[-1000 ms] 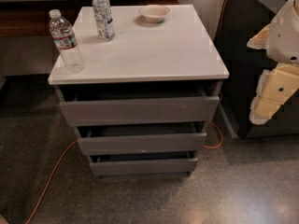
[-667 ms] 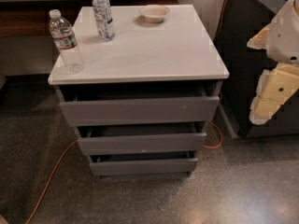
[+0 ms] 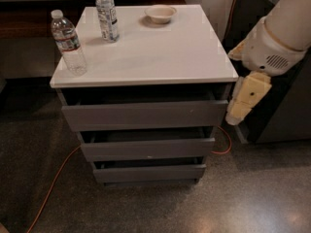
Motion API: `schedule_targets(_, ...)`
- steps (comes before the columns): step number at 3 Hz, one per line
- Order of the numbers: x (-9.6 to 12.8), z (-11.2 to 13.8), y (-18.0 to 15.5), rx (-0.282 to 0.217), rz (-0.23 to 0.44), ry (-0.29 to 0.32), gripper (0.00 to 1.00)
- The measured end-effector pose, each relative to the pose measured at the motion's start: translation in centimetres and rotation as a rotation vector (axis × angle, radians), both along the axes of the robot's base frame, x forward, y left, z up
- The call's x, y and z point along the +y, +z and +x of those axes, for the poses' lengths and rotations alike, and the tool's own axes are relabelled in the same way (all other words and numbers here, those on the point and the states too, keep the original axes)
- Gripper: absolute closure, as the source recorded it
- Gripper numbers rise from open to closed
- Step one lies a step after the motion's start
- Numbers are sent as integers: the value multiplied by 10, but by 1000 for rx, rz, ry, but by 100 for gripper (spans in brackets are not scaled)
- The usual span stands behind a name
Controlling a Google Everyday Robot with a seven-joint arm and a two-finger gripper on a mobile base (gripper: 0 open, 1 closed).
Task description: Place water bottle into top drawer
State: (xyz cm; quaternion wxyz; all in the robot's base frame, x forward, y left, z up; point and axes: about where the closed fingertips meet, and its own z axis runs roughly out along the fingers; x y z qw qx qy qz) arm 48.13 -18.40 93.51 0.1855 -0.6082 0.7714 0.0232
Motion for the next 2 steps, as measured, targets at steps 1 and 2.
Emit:
schedule_targets(1, 36, 26, -46, -5, 39, 73, 0)
schedule_targets(2, 56, 35, -77, -10, 40, 126, 0)
